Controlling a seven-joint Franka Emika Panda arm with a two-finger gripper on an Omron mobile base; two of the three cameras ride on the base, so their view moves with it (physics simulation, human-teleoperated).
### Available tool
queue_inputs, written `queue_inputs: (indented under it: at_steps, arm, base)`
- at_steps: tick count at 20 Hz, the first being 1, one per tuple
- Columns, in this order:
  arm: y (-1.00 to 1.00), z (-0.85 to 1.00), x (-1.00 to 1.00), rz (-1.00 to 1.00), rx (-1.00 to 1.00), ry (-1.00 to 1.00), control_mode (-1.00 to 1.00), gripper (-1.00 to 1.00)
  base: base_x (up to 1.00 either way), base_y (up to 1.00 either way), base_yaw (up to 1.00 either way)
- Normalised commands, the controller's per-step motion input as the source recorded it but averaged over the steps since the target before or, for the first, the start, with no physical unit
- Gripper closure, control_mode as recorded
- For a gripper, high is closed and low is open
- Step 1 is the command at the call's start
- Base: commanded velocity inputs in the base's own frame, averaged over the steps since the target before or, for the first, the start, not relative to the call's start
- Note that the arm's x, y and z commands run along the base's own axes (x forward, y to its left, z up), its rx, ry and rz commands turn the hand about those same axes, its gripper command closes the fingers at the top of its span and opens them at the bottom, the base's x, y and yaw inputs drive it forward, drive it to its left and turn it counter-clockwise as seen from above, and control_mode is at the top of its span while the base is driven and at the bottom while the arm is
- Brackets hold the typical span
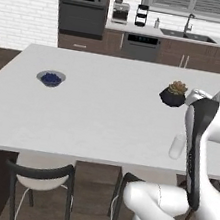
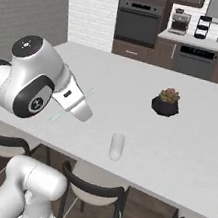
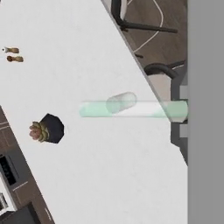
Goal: Take a straw from the drawer in front and place it inside the glass cup on the dining counter.
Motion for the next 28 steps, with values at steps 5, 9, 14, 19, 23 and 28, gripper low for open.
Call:
queue_inputs:
  at_steps: [5, 9, 14, 19, 23, 28]
  arm:
    - [0.0, 0.0, 0.0, 0.0, 0.0, 0.0, 1.0, 1.0]
    - [-0.16, 0.05, 0.19, 0.0, 0.0, -0.01, -1.0, 1.0]
    - [-0.51, 0.14, 0.06, 0.11, 0.0, -0.23, -1.0, 1.0]
    - [-0.6, 0.17, 0.01, 0.39, 0.02, -0.38, -1.0, 1.0]
    - [-0.37, 0.23, 0.03, 0.45, 0.02, -0.43, -1.0, 1.0]
    - [-0.05, 0.29, 0.19, 0.43, 0.0, -0.4, -1.0, 1.0]
  base:
    - [0.96, -0.37, -0.1]
    - [0.36, -0.15, -0.02]
    - [0.0, 0.0, 0.0]
    - [0.0, 0.0, 0.0]
    - [0.0, 0.0, 0.0]
    - [0.0, 0.0, 0.0]
